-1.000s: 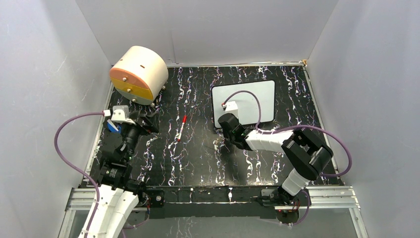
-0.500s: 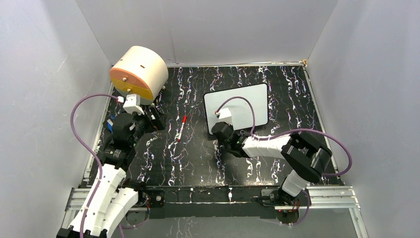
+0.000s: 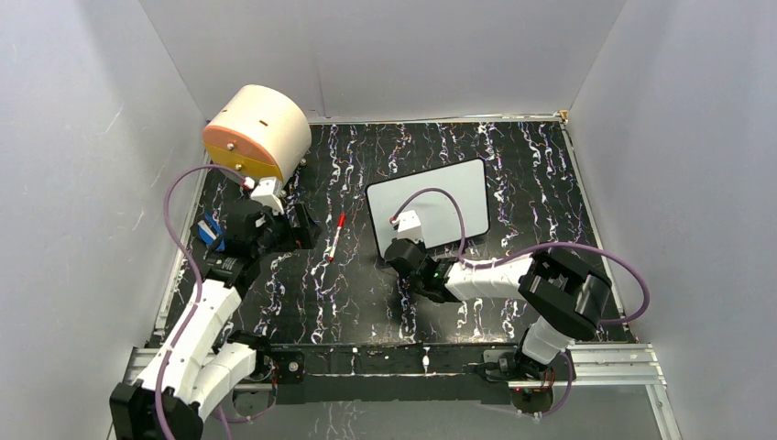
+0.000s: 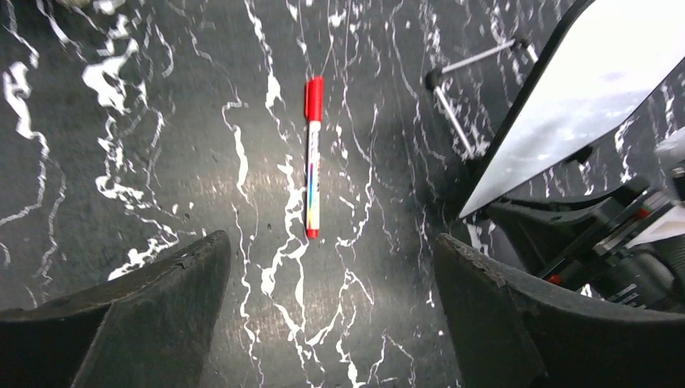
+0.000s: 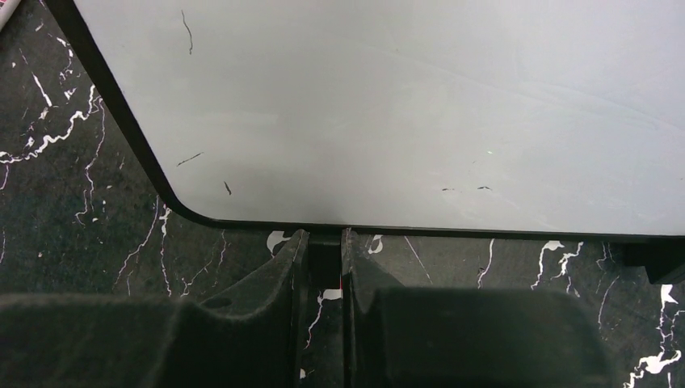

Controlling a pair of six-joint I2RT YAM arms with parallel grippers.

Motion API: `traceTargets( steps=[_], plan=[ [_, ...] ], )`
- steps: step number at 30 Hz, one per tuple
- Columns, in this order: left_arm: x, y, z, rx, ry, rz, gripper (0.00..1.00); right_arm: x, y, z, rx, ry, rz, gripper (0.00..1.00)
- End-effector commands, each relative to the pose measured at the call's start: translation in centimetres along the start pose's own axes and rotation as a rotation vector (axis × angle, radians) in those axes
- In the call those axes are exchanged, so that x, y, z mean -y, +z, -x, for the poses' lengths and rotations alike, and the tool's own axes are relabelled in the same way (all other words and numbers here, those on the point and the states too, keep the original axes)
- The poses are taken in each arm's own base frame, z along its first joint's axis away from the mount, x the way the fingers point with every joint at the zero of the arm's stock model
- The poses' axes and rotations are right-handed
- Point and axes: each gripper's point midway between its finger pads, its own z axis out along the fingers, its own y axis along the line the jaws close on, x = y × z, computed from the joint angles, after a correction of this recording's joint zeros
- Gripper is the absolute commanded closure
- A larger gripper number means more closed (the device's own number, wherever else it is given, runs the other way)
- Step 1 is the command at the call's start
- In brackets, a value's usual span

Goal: Write a sentence on the whiteboard
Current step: Move the whiteboard to the center of the board.

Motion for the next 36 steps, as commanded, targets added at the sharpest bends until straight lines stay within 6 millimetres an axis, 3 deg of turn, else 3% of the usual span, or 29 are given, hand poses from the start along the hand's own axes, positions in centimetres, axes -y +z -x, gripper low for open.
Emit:
traceTargets(
  steps=[1,9,21,30,36],
  plan=[
    [1.1,0.4,-0.3,-0.066,-0.009,-0.050,0.09,-0.9,-0.4,1.0,0.052,0.054,0.033,0.93],
    [1.2,2.3,-1.9,-0.192,-0.068,-0.053,0.14,-1.6,-1.7,2.0,0.093,0.068,0.109,0.70],
    [0.4,6.1,-3.1,-0.319,-0.055,0.071,0.26,0.0,-6.2,5.2,0.278,0.120,0.217,0.40],
    [0.3,10.4,-4.6,-0.417,0.013,0.158,0.34,2.9,-7.7,5.6,0.364,0.154,0.164,0.25],
    [-0.9,12.9,-5.2,-0.457,0.055,0.239,0.46,3.8,-8.1,5.7,0.390,0.176,0.141,0.19]
  ],
)
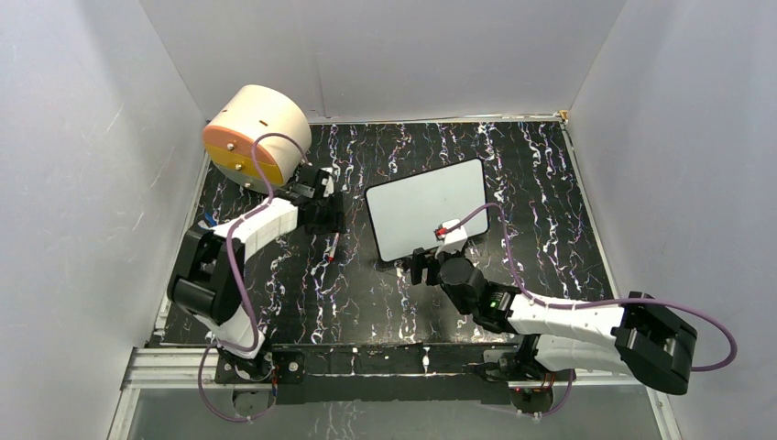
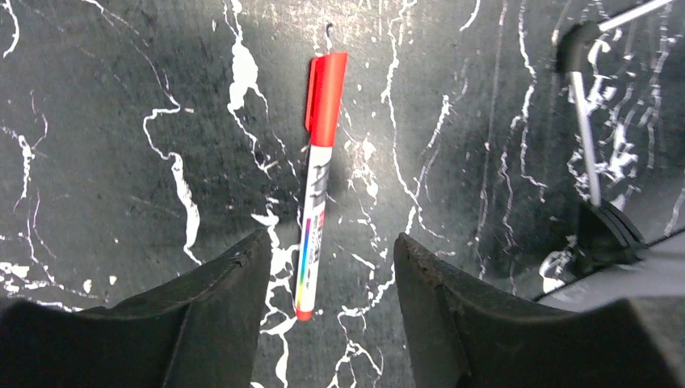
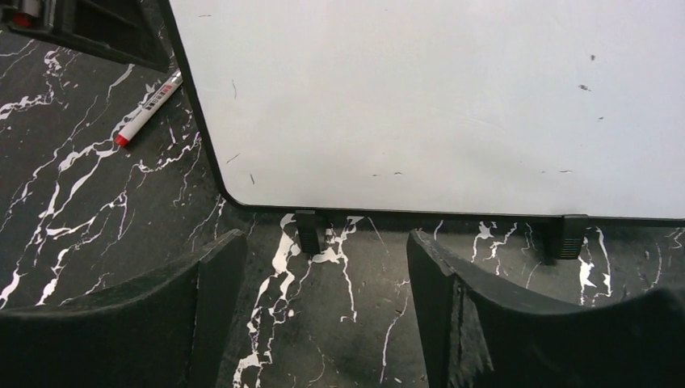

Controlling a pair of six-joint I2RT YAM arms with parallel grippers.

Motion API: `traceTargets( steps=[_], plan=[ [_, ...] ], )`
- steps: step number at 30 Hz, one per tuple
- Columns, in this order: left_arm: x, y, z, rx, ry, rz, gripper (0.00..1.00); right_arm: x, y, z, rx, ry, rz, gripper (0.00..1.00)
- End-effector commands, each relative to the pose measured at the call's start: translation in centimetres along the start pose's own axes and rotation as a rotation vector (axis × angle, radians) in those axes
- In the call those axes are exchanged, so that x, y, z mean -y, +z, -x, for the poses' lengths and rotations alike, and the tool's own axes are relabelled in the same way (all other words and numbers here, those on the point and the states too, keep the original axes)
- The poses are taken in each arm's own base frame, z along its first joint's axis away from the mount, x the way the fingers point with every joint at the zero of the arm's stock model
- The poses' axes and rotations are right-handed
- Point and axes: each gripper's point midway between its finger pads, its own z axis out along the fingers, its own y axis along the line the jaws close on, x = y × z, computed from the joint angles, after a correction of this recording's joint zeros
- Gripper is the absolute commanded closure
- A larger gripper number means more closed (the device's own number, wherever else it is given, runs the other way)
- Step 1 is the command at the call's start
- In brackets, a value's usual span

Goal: Write a sentence on the whiteboard
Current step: Move the whiteboard to the center of the board, then open the whiteboard marker at the center of the board.

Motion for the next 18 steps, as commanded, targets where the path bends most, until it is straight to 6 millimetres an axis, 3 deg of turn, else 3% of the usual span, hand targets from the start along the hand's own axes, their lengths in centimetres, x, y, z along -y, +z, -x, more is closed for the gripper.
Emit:
traceTargets(
  steps=[1,9,18],
  plan=[
    [-0.9,0.4,1.7,0.023,0.028,0.088,0.48,0.5,-0.2,2.3,0.089,0.040,-0.031,0.17],
    [-0.8,2.4,1.8,-0.034,0.045,0.100,0.61,1.3,-0.5,2.4,0.104,0.043,-0.066,0.06],
    [-0.6,3.9,0.9,-0.097,0.034,0.097,0.65,1.8,-0.5,2.4,0.107,0.038,-0.092,0.03]
  ],
)
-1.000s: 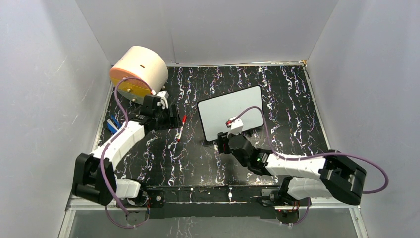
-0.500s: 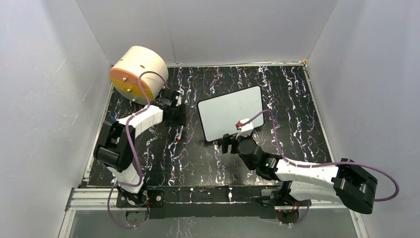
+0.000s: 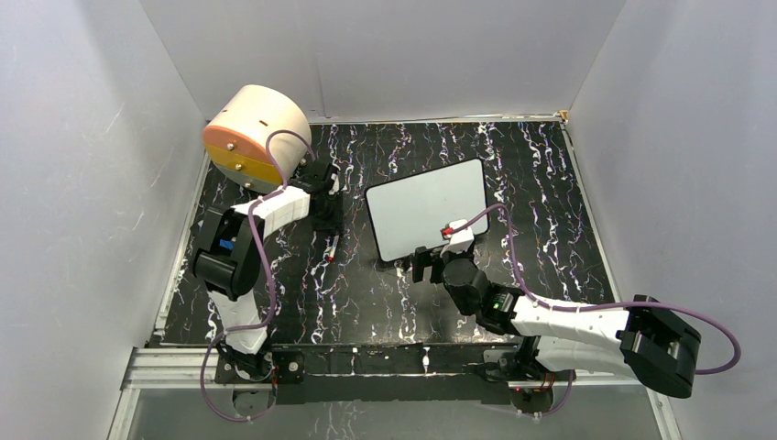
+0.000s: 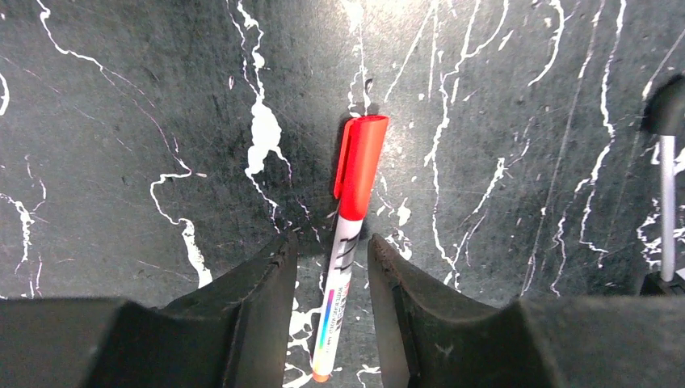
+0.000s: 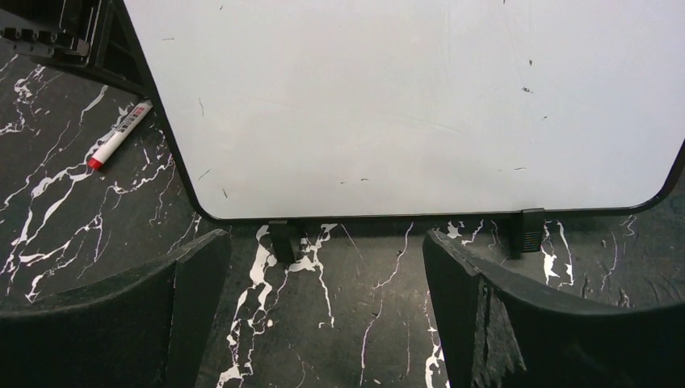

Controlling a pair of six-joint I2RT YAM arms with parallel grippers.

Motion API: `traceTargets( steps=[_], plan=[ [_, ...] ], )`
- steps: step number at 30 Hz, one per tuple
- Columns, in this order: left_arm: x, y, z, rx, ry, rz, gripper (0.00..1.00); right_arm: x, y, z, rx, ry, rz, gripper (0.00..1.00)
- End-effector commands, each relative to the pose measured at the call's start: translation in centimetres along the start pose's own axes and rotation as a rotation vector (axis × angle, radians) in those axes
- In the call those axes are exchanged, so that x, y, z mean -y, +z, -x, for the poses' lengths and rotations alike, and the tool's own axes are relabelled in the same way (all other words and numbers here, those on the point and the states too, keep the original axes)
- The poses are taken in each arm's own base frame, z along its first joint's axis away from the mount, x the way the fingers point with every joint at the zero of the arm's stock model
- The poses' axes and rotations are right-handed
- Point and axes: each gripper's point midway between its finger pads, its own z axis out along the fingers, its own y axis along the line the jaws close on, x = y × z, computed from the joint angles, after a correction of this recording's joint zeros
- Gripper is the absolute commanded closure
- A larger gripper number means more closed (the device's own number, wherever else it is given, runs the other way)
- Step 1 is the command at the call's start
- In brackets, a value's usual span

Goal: Write a sentence on the whiteboard
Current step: Open the whiteboard marker at the center of the board.

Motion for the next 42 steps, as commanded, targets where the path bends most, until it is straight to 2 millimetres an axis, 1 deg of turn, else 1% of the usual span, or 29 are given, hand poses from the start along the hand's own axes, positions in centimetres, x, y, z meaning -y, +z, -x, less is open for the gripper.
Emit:
traceTargets(
  steps=[1,6,10,12,15,17,20,27,31,35,38,42],
  plan=[
    [0.2,-0.1,0.1,-0.024,0.006,0.009,0.66,0.2,0.0,1.7,0.063,0.032,-0.023,0.02],
    [-0.7,0.2,-0.9,-0.071,0.015,0.067,0.74,0.2,0.1,1.6,0.061,0.029,-0.025,0.01],
    [-2.5,0.1,-2.5,-0.129,0.026,0.158,0.83,0.2,0.1,1.6,0.057,0.022,-0.028,0.01],
    [-3.0,-0.2,-3.3,-0.149,0.028,0.178,0.88,0.2,0.1,1.6,0.060,0.024,-0.027,0.01],
    [-3.2,-0.8,-4.0,-0.155,0.024,0.176,0.89,0.2,0.0,1.6,0.062,0.026,-0.020,0.01],
    [-3.3,-1.2,-4.1,-0.152,0.023,0.179,0.88,0.1,0.1,1.5,0.060,0.025,-0.016,0.01],
    [-3.5,-1.3,-3.5,-0.140,0.029,0.194,0.86,-0.1,0.1,1.5,0.057,0.022,-0.009,0.01],
    [-3.4,-0.6,-3.2,-0.167,0.033,0.212,0.81,-0.1,0.0,1.7,0.066,0.027,-0.001,0.01],
    [-3.5,0.1,-3.8,-0.185,0.026,0.213,0.81,-0.2,-0.1,1.8,0.068,0.028,0.003,0.01],
    [-3.7,0.5,-4.6,-0.199,0.015,0.217,0.88,-0.4,-0.1,1.8,0.067,0.029,0.017,0.01],
    [-3.7,-0.3,-4.6,-0.170,0.004,0.207,0.93,-0.8,-0.2,1.9,0.069,0.019,0.038,0.01],
    [-3.1,-1.9,-3.8,-0.096,-0.027,0.168,1.00,-1.3,-0.3,2.3,0.083,0.019,0.072,0.01]
  ],
)
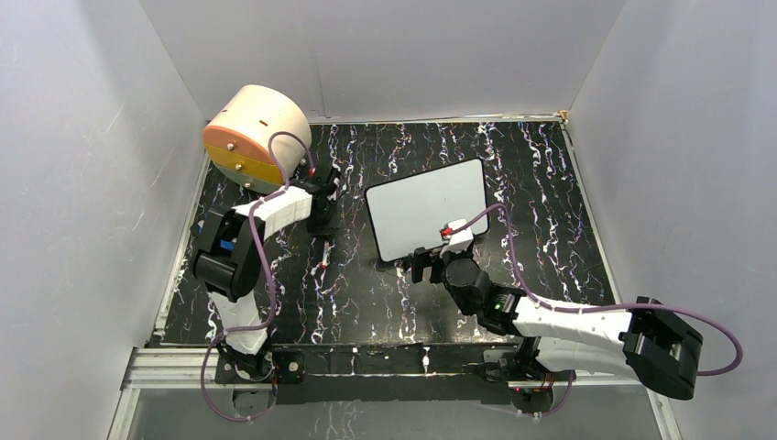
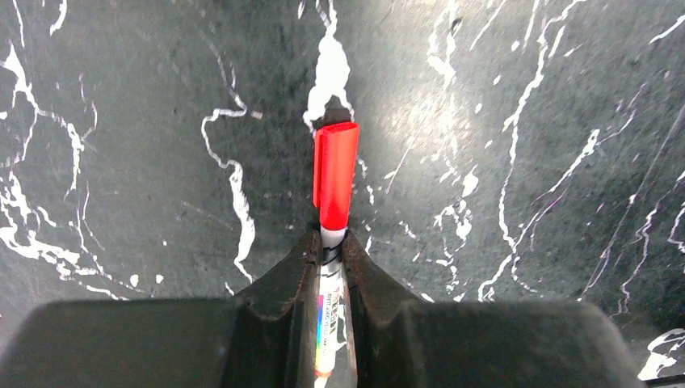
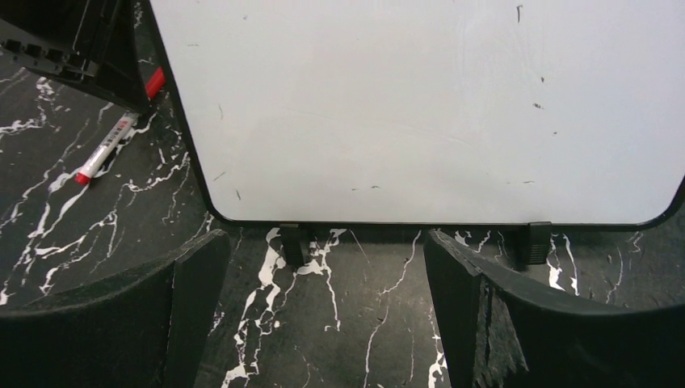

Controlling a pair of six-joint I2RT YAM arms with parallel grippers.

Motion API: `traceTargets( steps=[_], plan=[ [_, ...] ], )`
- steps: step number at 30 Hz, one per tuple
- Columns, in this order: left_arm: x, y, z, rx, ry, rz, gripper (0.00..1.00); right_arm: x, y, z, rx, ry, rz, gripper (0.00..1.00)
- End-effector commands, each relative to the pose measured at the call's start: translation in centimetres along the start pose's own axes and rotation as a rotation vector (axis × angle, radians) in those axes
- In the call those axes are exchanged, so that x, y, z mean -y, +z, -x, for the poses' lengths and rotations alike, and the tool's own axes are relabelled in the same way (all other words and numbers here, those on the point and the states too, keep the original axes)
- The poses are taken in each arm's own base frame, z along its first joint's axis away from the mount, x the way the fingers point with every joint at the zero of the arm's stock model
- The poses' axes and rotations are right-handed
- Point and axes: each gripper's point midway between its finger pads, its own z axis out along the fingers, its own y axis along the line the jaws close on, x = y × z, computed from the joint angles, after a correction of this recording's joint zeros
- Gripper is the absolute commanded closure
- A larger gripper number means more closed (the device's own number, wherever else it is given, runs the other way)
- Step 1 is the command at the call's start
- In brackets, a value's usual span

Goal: Write a sentence on the whiteboard
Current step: Open the whiteboard marker at the center of the board.

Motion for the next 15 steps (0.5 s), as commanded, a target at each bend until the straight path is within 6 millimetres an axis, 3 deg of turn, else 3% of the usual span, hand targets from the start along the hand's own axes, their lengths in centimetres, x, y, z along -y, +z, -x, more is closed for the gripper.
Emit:
traceTargets(
  steps=[1,15],
  plan=[
    [-0.9,-1.6,-1.7,0.000,-0.035,0.009,1.00,-1.0,-0.2,2.1,0.081,0.034,0.054,0.01],
    [3.1,-10.2,-0.2,0.271,-0.254,-0.362,1.00,-5.5,-1.7,4.5,0.170,0.067,0.328,0.01]
  ],
)
